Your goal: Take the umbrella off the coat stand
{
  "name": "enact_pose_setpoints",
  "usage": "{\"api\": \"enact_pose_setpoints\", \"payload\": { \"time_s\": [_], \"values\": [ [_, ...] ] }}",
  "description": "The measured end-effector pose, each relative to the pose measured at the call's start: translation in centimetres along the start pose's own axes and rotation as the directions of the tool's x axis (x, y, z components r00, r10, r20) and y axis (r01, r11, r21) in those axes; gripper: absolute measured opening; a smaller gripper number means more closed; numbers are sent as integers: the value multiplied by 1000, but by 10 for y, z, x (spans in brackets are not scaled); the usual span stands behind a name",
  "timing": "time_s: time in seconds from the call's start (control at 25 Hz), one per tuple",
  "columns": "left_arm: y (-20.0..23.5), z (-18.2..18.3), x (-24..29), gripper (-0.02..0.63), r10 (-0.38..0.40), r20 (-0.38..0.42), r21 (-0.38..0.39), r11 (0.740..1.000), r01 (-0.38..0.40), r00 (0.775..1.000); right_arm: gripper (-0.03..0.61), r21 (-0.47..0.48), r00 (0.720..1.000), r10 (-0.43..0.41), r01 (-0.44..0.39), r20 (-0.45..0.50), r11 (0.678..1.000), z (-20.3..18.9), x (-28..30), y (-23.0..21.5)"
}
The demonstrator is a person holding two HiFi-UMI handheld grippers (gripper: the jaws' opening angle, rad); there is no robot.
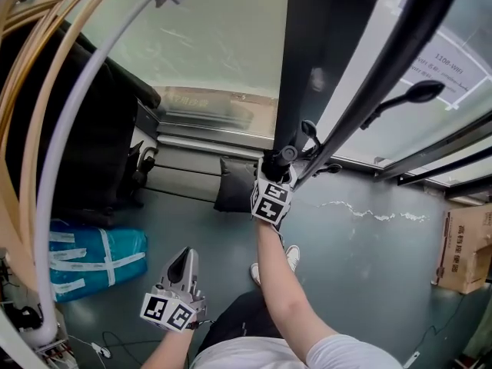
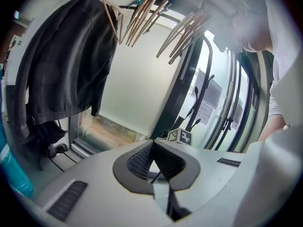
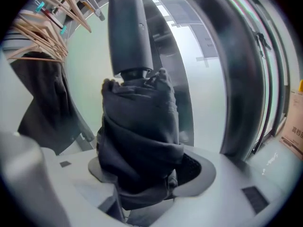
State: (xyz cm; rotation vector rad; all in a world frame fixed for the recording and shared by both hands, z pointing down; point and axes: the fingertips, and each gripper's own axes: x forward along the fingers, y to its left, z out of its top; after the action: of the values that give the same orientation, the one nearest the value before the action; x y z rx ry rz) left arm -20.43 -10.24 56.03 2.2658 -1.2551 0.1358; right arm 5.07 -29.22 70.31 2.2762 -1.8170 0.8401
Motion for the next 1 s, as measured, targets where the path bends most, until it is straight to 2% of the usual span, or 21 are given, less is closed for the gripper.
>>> {"api": "enact_pose_setpoints", "payload": {
  "time_s": [0.28, 0.68, 1.0],
  "values": [
    [-10, -5, 3, 25, -19, -4, -3, 1000, 19, 1000, 288, -69, 998, 63, -65, -31, 995, -6, -6, 3],
    [-14, -13, -13, 25, -2, 15, -15, 1000, 2, 1000, 267, 7, 983, 174, -174, -61, 985, -13, -23, 2],
    [-17, -17, -27, 25, 19, 42, -30, 999, -18, 999, 256, -58, 974, 219, -223, -59, 973, -12, -40, 10]
  ]
}}
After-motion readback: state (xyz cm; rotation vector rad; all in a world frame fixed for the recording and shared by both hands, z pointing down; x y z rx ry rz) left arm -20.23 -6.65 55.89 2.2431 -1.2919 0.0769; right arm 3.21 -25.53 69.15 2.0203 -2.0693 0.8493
